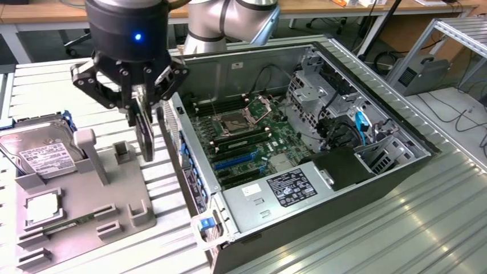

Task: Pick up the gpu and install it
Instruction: 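Pick up the gpu and move the gpu toward the slot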

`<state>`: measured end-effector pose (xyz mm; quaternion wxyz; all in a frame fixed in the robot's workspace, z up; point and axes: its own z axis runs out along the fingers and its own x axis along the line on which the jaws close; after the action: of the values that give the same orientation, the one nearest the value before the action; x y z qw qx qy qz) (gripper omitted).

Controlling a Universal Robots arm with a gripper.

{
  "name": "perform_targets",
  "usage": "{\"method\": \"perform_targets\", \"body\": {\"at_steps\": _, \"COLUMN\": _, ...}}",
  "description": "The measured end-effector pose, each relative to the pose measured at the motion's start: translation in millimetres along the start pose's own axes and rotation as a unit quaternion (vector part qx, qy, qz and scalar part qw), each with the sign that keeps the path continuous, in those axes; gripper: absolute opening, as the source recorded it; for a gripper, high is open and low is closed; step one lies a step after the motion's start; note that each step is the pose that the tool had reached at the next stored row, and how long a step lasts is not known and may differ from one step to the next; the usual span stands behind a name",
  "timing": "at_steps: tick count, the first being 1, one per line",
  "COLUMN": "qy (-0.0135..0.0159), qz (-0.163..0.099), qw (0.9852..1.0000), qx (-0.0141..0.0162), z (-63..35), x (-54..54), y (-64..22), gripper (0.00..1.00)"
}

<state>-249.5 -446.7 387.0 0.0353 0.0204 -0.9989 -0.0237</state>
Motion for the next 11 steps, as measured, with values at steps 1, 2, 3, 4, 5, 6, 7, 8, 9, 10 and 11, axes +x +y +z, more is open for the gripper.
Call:
{"method": "perform_targets", "body": {"at_steps": 1, "qy": 0.0, "qz": 0.0, "qw": 1.0, "qx": 0.0, "z": -5.1, "x": -4.1, "y": 0.1, "gripper": 0.27}}
{"method": "perform_targets", "body": {"at_steps": 2, "qy": 0.0001, "qz": 0.0, "qw": 1.0, "qx": 0.0, "z": -9.2, "x": -8.2, "y": 0.1, "gripper": 0.27}}
{"method": "perform_targets", "body": {"at_steps": 3, "qy": 0.0001, "qz": 0.0, "qw": 1.0, "qx": 0.0, "z": -13.4, "x": -12.7, "y": 0.1, "gripper": 0.27}}
{"method": "perform_targets", "body": {"at_steps": 4, "qy": 0.0003, "qz": 0.0, "qw": 1.0, "qx": -0.0001, "z": -16.8, "x": -17.2, "y": 0.0, "gripper": 0.27}}
{"method": "perform_targets", "body": {"at_steps": 5, "qy": 0.0006, "qz": 0.0, "qw": 1.0, "qx": -0.0003, "z": -19.3, "x": -21.3, "y": 0.0, "gripper": 0.27}}
{"method": "perform_targets", "body": {"at_steps": 6, "qy": 0.0009, "qz": 0.0, "qw": 1.0, "qx": -0.0005, "z": -22.0, "x": -25.8, "y": -0.1, "gripper": 0.27}}
{"method": "perform_targets", "body": {"at_steps": 7, "qy": 0.0012, "qz": 0.0, "qw": 1.0, "qx": -0.0007, "z": -25.4, "x": -31.3, "y": -0.2, "gripper": 0.27}}
{"method": "perform_targets", "body": {"at_steps": 8, "qy": 0.0014, "qz": 0.0, "qw": 1.0, "qx": -0.0011, "z": -28.4, "x": -36.1, "y": -0.3, "gripper": 0.27}}
{"method": "perform_targets", "body": {"at_steps": 9, "qy": 0.0014, "qz": 0.0, "qw": 1.0, "qx": -0.0014, "z": -30.9, "x": -40.4, "y": -0.4, "gripper": 0.27}}
{"method": "perform_targets", "body": {"at_steps": 10, "qy": 0.0014, "qz": 0.0, "qw": 1.0, "qx": -0.0018, "z": -33.2, "x": -44.6, "y": -0.5, "gripper": 0.27}}
{"method": "perform_targets", "body": {"at_steps": 11, "qy": 0.0014, "qz": 0.0, "qw": 1.0, "qx": -0.0022, "z": -35.3, "x": -49.3, "y": -0.6, "gripper": 0.27}}
